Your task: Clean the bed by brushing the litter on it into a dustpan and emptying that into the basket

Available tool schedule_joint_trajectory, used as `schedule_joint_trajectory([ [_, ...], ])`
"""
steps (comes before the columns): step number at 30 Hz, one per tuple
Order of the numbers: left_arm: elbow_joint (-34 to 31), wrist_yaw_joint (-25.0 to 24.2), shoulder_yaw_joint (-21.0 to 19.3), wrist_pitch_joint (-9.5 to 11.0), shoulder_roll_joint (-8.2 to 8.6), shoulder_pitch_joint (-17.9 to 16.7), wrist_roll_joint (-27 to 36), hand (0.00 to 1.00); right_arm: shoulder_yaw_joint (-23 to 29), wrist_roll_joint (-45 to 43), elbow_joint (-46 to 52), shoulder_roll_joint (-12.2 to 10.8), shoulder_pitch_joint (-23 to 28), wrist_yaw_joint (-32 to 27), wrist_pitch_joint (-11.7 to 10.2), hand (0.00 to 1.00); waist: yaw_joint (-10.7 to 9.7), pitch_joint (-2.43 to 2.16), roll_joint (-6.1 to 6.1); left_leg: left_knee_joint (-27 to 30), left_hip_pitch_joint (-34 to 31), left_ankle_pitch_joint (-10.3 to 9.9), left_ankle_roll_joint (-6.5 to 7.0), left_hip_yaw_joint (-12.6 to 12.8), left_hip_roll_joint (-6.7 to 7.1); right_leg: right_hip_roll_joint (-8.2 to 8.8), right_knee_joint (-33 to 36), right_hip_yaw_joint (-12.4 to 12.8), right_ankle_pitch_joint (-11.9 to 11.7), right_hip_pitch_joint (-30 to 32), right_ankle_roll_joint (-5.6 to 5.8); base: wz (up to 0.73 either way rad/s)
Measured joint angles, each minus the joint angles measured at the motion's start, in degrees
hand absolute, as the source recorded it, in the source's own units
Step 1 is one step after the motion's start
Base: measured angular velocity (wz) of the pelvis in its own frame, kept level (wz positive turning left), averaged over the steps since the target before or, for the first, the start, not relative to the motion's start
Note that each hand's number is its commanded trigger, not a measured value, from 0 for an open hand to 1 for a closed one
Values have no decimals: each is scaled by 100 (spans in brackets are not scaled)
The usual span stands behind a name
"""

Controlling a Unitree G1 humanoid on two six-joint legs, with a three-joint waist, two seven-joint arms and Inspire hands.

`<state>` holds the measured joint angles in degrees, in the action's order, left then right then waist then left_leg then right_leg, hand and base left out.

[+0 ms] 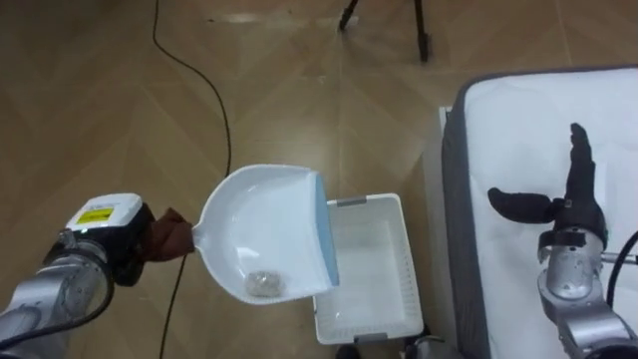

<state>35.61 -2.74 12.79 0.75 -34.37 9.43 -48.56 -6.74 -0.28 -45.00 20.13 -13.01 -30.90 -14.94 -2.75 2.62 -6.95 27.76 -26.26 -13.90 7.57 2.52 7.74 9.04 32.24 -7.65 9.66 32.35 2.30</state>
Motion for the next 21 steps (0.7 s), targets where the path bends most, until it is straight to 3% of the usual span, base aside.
schedule_joint_trajectory([
  [4, 40, 1, 288, -160, -15, 104, -160, 100, -90, -2, 0, -2, 8, -149, 4, 0, -67, -1, -100, -5, -142, 3, 28, 21, 2, 21, 67, -19, 0, 149, -1, 4],
  [8, 39, -9, 625, -164, -31, 118, -167, 100, -179, -50, -2, -1, 1, -166, 4, 0, -182, -11, -237, -4, -150, 15, 50, 56, 5, 84, 180, -33, 18, 212, -31, -1],
  [19, 296, -9, 896, -185, -59, 383, -158, 100, -323, -55, -1, 20, -3, -358, 6, 0, -390, -13, -456, -58, -106, 20, 54, 228, -44, 34, 156, 62, 6, 248, -107, -8],
  [21, 332, -46, 990, -231, -58, 364, -152, 100, -333, -56, -1, 6, -3, -351, 9, 0, -368, -43, -515, -122, -45, 25, 56, 286, -44, 41, 164, 76, 7, 251, -106, -10],
])
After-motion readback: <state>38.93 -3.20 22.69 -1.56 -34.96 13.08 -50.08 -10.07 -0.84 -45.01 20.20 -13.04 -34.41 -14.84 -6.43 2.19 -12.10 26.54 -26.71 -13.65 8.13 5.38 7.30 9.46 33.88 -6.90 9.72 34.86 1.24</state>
